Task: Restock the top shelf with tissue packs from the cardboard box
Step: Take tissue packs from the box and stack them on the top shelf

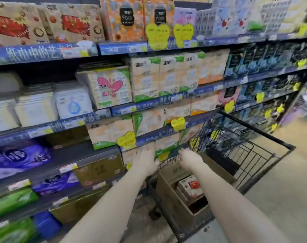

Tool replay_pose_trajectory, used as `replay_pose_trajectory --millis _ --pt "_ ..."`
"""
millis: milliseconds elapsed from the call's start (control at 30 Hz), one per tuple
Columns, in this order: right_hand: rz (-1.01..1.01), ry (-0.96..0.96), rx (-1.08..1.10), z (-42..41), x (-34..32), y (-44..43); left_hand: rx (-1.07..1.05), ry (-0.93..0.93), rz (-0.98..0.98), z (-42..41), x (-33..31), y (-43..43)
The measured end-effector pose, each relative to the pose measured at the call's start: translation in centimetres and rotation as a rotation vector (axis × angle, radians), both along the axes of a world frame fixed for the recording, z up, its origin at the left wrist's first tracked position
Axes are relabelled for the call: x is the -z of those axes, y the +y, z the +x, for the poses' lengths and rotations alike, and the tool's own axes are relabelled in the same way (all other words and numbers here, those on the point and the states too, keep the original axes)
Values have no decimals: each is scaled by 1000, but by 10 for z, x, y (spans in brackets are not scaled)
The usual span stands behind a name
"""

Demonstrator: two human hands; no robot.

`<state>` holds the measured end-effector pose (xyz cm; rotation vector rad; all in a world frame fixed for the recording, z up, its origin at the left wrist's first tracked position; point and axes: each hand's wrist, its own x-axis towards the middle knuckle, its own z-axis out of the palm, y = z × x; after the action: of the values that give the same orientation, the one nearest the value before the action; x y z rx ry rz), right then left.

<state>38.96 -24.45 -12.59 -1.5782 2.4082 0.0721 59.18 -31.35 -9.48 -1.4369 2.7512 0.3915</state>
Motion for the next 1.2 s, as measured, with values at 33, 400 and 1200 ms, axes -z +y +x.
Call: replay_pose_trajectory --millis 33,400,1200 --pt "28 -15 10 -13 14 1 0 -1 38 -15 13 2" --pt "278 -237 22 -204 173 -15 -197 -180 390 -203 160 1" --pt "302 -799 424 -331 431 -34 -958 115 1006 -319 458 -9"
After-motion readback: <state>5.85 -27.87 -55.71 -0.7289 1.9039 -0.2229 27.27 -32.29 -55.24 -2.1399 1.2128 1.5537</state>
